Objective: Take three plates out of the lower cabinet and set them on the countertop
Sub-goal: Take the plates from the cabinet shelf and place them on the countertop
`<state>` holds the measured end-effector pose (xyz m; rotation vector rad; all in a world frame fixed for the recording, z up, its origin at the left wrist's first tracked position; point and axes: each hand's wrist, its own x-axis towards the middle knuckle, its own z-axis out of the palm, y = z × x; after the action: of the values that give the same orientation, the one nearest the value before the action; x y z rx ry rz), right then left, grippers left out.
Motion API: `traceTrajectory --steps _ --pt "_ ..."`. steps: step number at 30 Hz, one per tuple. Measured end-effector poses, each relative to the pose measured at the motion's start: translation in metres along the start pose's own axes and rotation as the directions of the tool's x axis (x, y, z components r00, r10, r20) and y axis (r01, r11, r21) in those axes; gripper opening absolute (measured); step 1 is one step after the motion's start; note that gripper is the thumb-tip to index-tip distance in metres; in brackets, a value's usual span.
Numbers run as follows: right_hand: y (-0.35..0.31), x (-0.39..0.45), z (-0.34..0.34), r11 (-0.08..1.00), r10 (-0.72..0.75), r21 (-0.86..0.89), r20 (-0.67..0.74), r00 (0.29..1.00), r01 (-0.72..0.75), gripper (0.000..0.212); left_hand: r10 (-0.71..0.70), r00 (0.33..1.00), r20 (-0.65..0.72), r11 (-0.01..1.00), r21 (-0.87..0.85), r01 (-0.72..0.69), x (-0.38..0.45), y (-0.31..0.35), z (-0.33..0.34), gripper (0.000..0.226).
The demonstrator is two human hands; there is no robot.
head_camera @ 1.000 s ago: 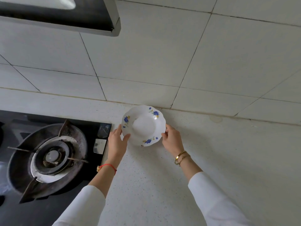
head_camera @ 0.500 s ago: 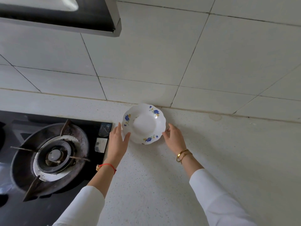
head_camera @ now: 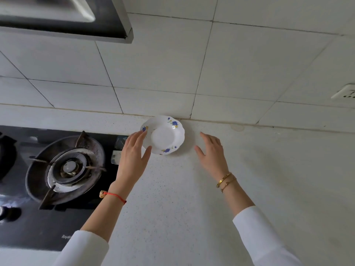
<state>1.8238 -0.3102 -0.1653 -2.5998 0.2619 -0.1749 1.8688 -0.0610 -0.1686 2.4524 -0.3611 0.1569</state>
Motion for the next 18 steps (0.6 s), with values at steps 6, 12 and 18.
traceTrajectory --steps 6,12,18 --pt "-0.003 -0.071 -0.056 0.998 -0.036 0.056 -0.115 0.993 0.043 0.049 0.074 0.997 -0.018 0.997 -0.006 -0.074 -0.058 0.059 -0.023 0.048" --pt "0.013 -0.168 -0.099 0.996 -0.050 0.069 -0.158 0.986 0.062 0.048 0.114 0.993 -0.018 0.993 -0.004 -0.114 -0.144 0.113 -0.029 0.047" --pt "0.042 -0.271 -0.129 0.995 -0.052 0.074 -0.168 0.984 0.065 0.048 0.125 0.992 -0.033 0.992 -0.003 -0.125 -0.239 0.160 -0.028 0.046"
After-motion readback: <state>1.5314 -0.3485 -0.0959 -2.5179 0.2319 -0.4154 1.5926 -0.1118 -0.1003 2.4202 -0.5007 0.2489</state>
